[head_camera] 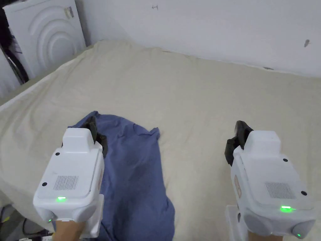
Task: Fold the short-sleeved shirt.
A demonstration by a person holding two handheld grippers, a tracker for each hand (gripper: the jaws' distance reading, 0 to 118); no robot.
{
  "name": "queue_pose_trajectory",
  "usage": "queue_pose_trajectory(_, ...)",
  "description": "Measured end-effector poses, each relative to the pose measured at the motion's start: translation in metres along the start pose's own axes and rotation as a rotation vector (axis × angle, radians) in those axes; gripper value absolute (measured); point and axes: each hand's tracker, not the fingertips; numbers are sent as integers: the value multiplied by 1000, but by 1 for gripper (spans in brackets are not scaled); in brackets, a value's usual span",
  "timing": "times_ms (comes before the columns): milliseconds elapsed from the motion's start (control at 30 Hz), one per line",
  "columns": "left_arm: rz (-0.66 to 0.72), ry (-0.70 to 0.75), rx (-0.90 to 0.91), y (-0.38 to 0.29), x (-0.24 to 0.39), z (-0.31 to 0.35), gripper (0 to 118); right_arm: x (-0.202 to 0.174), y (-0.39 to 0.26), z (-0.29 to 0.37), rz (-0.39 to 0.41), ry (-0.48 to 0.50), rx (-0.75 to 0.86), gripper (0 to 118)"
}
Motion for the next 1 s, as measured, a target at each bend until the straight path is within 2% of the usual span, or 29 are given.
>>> queue_pose_trajectory(100, -11, 64, -23, -4, -32, 5, 1, -29, 2, -11, -31, 88, -9, 2)
queue_pose_trajectory(233, -9, 130, -47, -9, -65, 14, 1, -57, 0, -17, -15, 156, -9, 2)
queue_pose_trajectory(433, 6, 143, -111, -16, -84, 10, 1, -68, -5, -19, -6, 189, -24, 2)
queue_pose_trajectory(533, 41, 79, -202, -20, -83, -7, 6, -62, -6, -21, -5, 189, -27, 2)
queue_pose_trajectory(567, 49, 54, -251, -22, -81, -15, 12, -59, -7, -22, -5, 184, -29, 2)
queue_pose_trajectory(600, 57, 30, -292, -24, -79, -23, 24, -55, -7, -22, -3, 175, -32, 2)
queue_pose_trajectory(667, 93, -30, -375, -29, -74, -41, 56, -47, -9, -23, -2, 155, -36, 2)
queue_pose_trajectory(767, 169, -45, -445, -41, -65, -70, 76, -32, -11, -24, 0, 122, -48, 2)
queue_pose_trajectory(800, 190, -66, -510, -45, -62, -83, 102, -27, -12, -23, 1, 110, -53, 2)
queue_pose_trajectory(833, 210, -77, -581, -51, -58, -96, 116, -22, -14, -24, 6, 96, -60, 2)
queue_pose_trajectory(900, 221, -88, -645, -66, -48, -115, 118, -11, -17, -25, 13, 73, -77, 2)
queue_pose_trajectory(1000, 194, -92, -775, -92, -29, -146, 115, 5, -23, -24, 2, 37, -100, 2)
